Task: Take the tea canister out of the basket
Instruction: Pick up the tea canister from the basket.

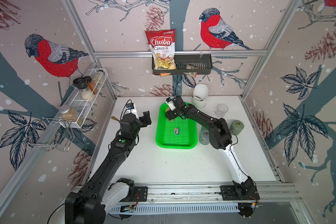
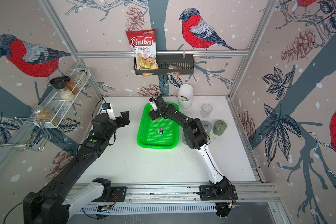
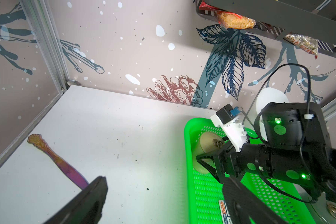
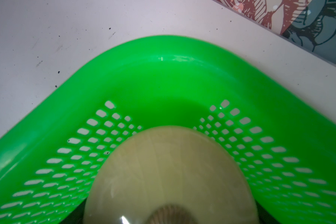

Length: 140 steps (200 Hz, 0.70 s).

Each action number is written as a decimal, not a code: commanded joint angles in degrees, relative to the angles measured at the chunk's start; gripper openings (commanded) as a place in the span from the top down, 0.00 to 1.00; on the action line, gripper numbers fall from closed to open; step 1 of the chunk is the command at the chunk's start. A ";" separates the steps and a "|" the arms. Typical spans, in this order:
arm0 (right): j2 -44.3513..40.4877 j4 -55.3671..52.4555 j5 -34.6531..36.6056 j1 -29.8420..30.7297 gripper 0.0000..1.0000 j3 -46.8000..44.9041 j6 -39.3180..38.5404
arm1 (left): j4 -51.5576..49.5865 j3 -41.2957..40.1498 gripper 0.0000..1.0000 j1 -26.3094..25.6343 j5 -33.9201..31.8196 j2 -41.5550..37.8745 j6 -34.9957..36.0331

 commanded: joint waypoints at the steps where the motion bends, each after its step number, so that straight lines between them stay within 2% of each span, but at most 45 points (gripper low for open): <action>1: -1.82 -0.91 1.02 0.54 0.61 -0.65 -0.51 | -0.98 0.44 0.03 0.07 0.46 -0.74 -0.05; 17: -2.88 -0.82 1.57 0.84 0.72 -1.68 -0.63 | -1.22 0.46 0.03 0.07 0.78 -1.33 -0.35; 23: -3.32 -0.80 1.67 0.92 0.81 -2.10 -0.53 | -1.34 0.34 0.03 0.07 0.87 -1.52 -0.42; 30: -3.79 -0.61 1.98 0.99 1.00 -2.61 -0.22 | -1.31 0.41 0.03 0.09 0.94 -1.76 -0.51; 80: -10.17 2.35 1.94 1.19 1.00 -9.18 0.98 | -1.44 0.40 0.03 0.07 2.77 -2.01 -1.28; 140: -25.77 7.54 2.98 1.50 1.00 -22.58 2.20 | -1.04 0.80 0.03 0.07 3.66 -1.83 -1.86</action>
